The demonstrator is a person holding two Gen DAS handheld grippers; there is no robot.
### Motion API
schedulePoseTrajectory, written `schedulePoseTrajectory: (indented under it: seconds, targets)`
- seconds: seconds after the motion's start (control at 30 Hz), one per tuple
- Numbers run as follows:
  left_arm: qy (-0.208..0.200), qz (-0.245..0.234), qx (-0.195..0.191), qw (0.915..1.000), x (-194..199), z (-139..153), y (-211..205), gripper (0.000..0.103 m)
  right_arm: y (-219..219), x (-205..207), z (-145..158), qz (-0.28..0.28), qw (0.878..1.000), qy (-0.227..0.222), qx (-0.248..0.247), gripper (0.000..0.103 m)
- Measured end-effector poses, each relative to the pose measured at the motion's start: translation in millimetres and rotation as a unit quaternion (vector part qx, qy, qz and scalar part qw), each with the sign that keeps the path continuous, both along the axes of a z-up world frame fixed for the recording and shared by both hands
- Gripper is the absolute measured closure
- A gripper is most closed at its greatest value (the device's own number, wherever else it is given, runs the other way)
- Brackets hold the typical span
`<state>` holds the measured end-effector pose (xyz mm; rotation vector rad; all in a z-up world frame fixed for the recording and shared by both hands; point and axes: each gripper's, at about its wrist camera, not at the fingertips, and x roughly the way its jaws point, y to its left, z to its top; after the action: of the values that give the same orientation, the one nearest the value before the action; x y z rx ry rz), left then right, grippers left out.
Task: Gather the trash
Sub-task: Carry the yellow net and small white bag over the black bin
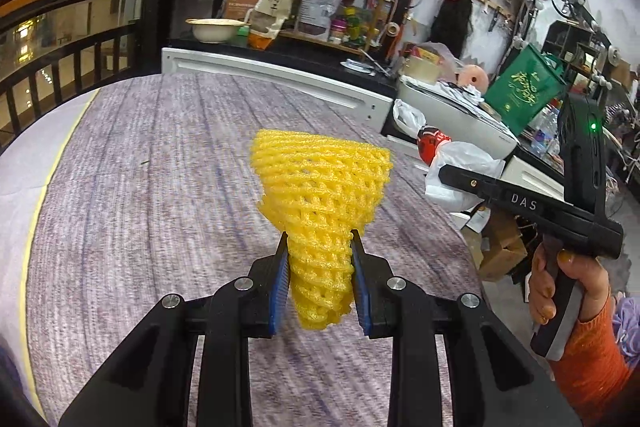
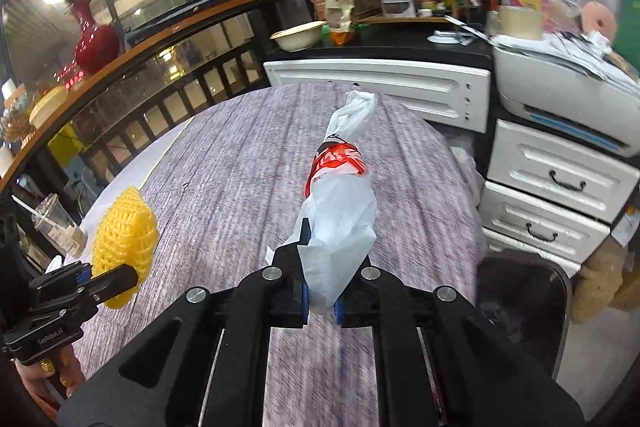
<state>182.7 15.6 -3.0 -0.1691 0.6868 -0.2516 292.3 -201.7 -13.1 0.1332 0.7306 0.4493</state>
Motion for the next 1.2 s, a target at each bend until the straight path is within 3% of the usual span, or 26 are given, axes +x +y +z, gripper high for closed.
schedulePoseTrajectory:
  seconds: [0.3, 0.6, 0.97, 1.2]
  targets:
    - [-0.005, -0.035, -0.016, 0.9992, 4, 3, -41, 0.075, -65, -23, -17, -0.049, 0.999, 0.013, 0.020, 0.094]
    - [-0.009, -0.070, -0.023, 0.9972, 8, 8, -79, 0.075, -133, -28, -45, -0.126, 0.992, 0.032, -0.002, 0.094]
    - [-0.015, -0.112, -0.024, 0.9933, 11, 16, -122, 0.075, -176, 4, -126, -0.190, 0.974, 0.117, -0.048, 0.094]
    - [-0.011, -0.123, -0.024, 0.9920, 14, 15, -134, 0.075, -182, 20, -172, -0.201, 0.964, 0.162, -0.060, 0.094]
